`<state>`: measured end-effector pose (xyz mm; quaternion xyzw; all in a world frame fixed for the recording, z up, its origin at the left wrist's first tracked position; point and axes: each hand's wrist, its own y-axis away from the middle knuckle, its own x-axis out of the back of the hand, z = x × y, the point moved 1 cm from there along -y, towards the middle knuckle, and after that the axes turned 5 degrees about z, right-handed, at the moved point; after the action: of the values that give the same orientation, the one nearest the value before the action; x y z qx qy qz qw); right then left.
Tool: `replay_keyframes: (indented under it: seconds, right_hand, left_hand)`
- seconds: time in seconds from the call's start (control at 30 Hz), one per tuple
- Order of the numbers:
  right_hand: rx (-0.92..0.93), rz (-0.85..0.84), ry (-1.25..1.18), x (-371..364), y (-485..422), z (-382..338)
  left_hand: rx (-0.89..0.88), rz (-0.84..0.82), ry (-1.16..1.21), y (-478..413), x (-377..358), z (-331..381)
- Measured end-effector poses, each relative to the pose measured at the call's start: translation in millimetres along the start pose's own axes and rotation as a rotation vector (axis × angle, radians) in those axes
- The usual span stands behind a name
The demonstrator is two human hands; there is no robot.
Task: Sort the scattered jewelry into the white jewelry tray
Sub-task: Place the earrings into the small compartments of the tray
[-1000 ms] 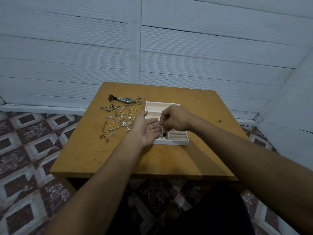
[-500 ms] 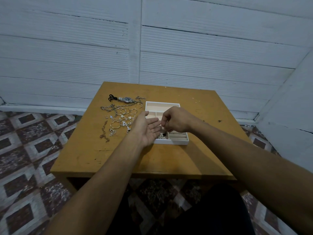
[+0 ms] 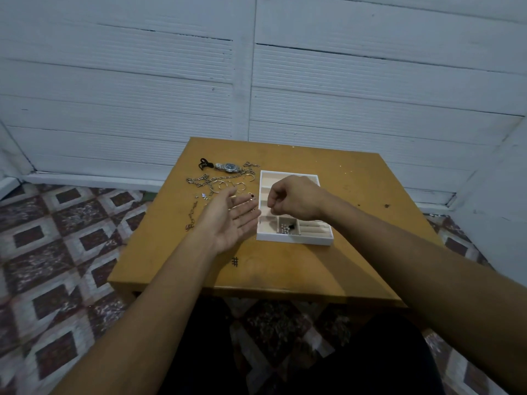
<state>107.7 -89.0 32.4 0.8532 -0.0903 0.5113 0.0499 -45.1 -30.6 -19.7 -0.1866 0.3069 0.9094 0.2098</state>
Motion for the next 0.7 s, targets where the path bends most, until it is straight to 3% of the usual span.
replay_keyframes:
  seconds: [0.37, 0.7]
  right_hand:
    - [0.055, 0.007, 0.046, -31.2, -26.2, -27.0]
    - [0.109, 0.002, 0.312, -62.9, -40.1, -29.1]
  left_hand:
    - [-0.073, 0.122, 0.005, 13.6, 75.5, 25.3]
    - [-0.080, 0.167, 0.033, 14.7, 110.3, 31.6]
